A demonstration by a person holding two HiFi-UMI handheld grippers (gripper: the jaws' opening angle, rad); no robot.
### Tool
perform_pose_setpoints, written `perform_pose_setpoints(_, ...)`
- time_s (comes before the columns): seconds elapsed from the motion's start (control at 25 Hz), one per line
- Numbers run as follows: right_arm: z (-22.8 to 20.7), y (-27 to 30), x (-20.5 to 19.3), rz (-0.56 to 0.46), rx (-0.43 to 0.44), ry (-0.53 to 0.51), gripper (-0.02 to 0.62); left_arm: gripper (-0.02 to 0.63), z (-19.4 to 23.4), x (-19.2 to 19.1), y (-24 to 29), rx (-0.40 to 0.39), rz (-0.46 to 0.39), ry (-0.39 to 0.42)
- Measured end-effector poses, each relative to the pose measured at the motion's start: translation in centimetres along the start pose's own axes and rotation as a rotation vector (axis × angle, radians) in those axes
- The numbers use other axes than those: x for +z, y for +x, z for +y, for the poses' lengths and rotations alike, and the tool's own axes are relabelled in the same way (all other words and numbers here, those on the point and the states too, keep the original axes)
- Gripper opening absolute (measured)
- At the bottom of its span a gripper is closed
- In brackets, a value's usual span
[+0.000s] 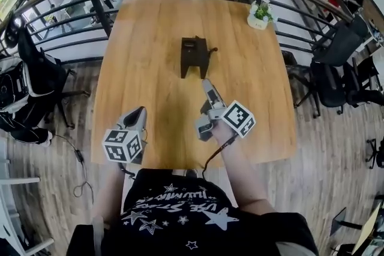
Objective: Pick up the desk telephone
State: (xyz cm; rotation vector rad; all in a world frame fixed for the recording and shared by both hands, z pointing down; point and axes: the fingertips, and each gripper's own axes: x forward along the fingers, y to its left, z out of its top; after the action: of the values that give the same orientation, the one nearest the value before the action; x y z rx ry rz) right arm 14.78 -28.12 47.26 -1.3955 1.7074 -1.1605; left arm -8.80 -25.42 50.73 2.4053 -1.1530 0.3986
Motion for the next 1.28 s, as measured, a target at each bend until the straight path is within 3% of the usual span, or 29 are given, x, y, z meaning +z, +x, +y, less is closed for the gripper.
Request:
perform_pose_setpoints(0.4, -3.0, 5.4, 0.6, -0.082, -0.073, 0.171, 0.338, 0.002, 2.9, 2.8, 4.5, -0.065, 0.01, 0.007)
perform_pose_setpoints(0.64, -6.5, 8.6, -0.6, -0.104, -0.14, 0.314, 0.354, 0.002, 5.0, 2.8, 6.4, -0.065, 0.033, -0.011)
perform_pose_setpoints(1.28, -10.8, 13.0, -0.4, -0.163, -0.196, 0.366, 0.35, 0.002, 6.7, 0.4, 8.9, -0.061, 0.101, -0.061)
